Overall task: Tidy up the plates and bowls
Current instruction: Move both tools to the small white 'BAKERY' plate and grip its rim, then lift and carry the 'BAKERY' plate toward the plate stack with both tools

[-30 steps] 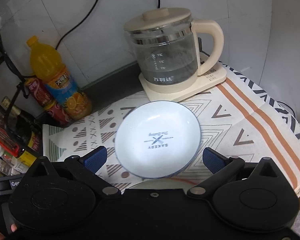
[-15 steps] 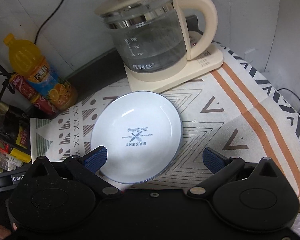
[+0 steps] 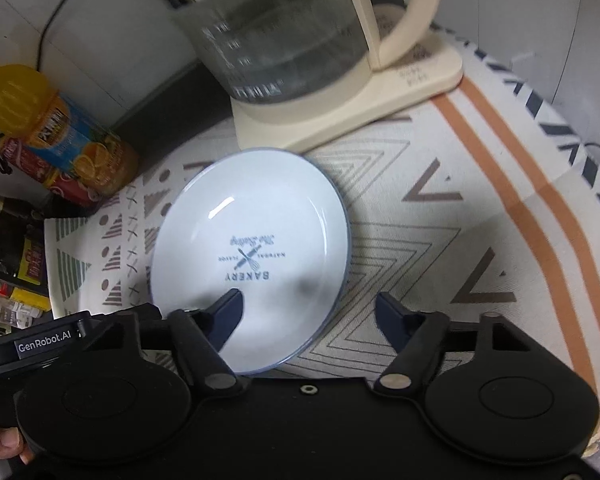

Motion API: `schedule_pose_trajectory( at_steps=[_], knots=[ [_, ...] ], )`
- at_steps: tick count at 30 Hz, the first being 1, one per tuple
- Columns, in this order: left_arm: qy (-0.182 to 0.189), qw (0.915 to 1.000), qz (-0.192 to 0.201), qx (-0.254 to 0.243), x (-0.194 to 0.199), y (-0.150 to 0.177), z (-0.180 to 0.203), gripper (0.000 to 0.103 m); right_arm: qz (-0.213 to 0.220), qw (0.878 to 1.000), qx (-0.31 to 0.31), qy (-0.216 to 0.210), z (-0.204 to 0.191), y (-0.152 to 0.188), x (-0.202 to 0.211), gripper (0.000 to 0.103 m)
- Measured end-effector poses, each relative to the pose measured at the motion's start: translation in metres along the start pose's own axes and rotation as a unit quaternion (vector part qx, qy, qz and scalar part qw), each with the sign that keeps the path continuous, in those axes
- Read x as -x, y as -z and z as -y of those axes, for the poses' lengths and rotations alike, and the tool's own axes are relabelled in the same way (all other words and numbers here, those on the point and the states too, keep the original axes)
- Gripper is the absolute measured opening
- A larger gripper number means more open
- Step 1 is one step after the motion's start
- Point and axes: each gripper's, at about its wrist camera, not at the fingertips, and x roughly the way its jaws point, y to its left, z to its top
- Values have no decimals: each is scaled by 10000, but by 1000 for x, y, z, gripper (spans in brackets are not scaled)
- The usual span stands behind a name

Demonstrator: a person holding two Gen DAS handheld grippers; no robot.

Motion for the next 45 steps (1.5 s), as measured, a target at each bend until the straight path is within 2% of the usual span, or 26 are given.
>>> schedule_pose_trajectory(
  at_steps=[2,4,7,10,12,16,17,20,22,23,27,45],
  knots=[
    [-28,10000,-52,27,-5,0,0,66,-114,9999,-8,-27,3,0,-7,59],
    [-50,9999,-104,92,-10,0,-2,58,-198,9998,16,-32,3,0,-12,57],
    [-31,9997,-154,166,-15,0,-6,52,-273,9996,42,-24,4,0,-17,57],
    [-1,9996,-194,212,-20,-1,-8,44,-375,9993,66,-50,6,-1,-22,52],
    [36,9994,-241,236,-23,-1,-9,41,-450,9990,65,-44,8,-1,-26,46],
    [160,9990,-305,277,-30,-2,-10,37,-477,9988,94,-56,11,-1,-31,41],
    [187,9989,-317,273,-31,-3,-10,36,-466,9988,143,-59,10,-1,-32,38],
    [297,9986,-355,269,-35,-4,-10,28,-497,9983,251,-174,9,-1,-34,20],
    [376,9984,-363,194,-36,-4,-7,16,-466,9982,319,-196,7,-1,-32,19],
    [405,9984,-368,121,-36,-5,-4,14,-420,9982,375,-205,6,0,-30,19],
    [254,9993,-206,-191,-31,-4,6,13,-220,9982,349,-438,7,1,-20,17],
    [590,9976,176,-301,6,-7,1,13,321,9969,553,-450,-16,-1,19,17]
  ],
)
